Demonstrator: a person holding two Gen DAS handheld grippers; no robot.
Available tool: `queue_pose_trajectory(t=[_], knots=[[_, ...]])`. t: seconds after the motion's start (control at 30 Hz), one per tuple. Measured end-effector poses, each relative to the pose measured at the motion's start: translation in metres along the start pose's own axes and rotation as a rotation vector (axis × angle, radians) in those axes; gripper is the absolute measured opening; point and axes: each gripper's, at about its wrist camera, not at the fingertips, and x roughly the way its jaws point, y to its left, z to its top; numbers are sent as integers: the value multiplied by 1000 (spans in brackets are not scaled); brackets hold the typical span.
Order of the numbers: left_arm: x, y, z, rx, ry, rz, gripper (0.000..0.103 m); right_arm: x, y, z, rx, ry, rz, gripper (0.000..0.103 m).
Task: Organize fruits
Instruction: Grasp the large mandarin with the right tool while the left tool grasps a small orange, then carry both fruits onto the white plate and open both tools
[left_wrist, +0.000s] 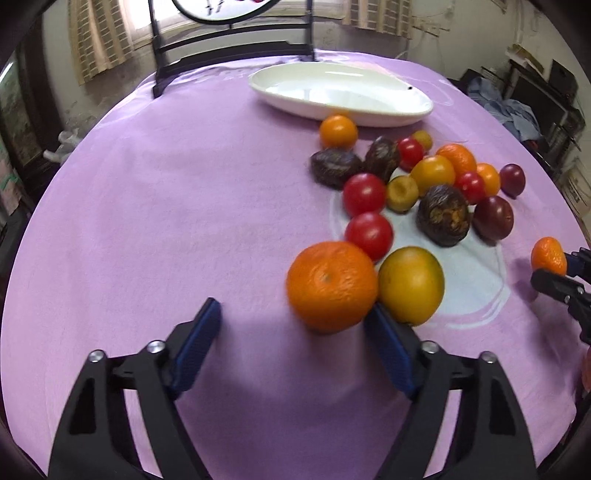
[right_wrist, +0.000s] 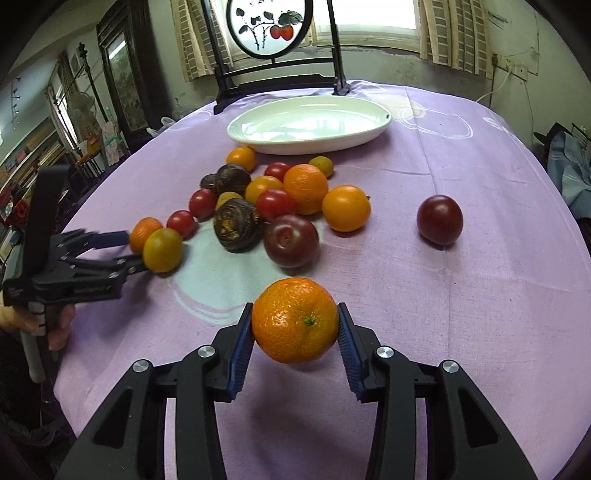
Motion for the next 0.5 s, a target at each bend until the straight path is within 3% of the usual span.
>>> queue_pose_trajectory(t=[0.1, 0.13, 0.33, 0.5], knots=[[2, -6, 8, 19, -22, -56, 47, -3, 4, 1, -9, -9, 9, 43], [2, -9, 10, 25, -24, -61, 42, -4, 5, 2, -11, -9, 11, 43], [-6, -6, 15, -9, -15, -78, 41, -13, 5, 15, -32, -30, 9, 43], [-34, 1, 55, -27, -96, -99, 42, -21, 5, 54, -78, -114, -42, 44]])
